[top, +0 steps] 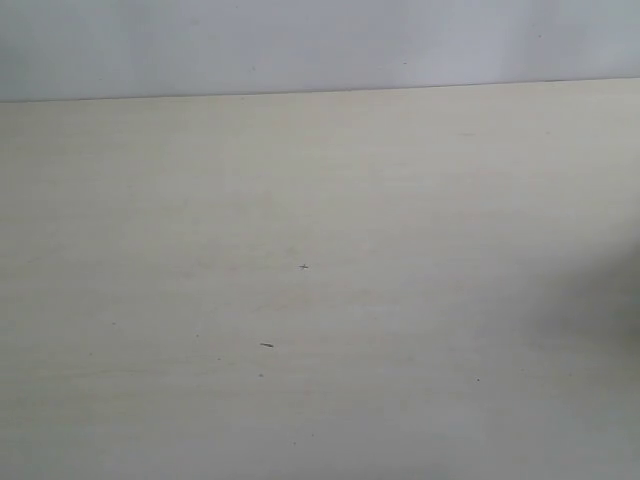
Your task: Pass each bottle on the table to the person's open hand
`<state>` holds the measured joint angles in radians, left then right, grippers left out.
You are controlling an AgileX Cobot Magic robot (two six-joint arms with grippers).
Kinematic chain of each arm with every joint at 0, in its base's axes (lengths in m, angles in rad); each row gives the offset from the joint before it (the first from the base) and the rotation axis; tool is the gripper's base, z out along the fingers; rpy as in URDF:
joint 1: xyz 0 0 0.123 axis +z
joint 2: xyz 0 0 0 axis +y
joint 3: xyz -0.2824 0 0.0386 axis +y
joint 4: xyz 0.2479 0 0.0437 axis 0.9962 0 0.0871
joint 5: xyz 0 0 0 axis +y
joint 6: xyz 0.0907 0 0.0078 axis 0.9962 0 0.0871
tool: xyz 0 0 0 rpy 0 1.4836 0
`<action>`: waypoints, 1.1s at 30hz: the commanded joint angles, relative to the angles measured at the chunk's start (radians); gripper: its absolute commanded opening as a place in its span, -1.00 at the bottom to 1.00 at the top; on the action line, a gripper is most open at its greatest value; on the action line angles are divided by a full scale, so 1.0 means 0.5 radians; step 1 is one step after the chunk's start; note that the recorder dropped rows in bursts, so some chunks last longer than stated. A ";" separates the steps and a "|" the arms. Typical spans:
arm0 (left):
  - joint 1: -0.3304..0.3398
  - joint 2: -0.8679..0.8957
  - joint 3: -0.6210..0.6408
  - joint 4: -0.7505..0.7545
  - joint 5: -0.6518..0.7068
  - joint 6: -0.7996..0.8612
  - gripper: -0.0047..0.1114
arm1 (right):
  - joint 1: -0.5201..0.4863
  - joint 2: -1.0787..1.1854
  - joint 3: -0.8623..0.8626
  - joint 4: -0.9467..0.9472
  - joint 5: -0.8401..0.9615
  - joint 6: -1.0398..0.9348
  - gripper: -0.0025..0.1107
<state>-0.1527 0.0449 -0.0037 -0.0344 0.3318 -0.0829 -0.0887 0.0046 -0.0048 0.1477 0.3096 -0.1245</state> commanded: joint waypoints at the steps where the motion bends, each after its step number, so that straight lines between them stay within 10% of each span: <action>1: 0.007 -0.010 0.007 0.004 -0.018 -0.002 -0.90 | -0.011 -0.009 0.010 0.005 -0.008 -0.010 -0.96; 33: 0.007 -0.090 0.007 -0.003 -0.008 -0.009 -0.90 | -0.011 -0.009 0.010 0.005 -0.020 -0.010 -0.96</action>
<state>-0.1514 0.0069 -0.0029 -0.0344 0.3318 -0.0850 -0.0887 0.0046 -0.0048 0.1477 0.3096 -0.1245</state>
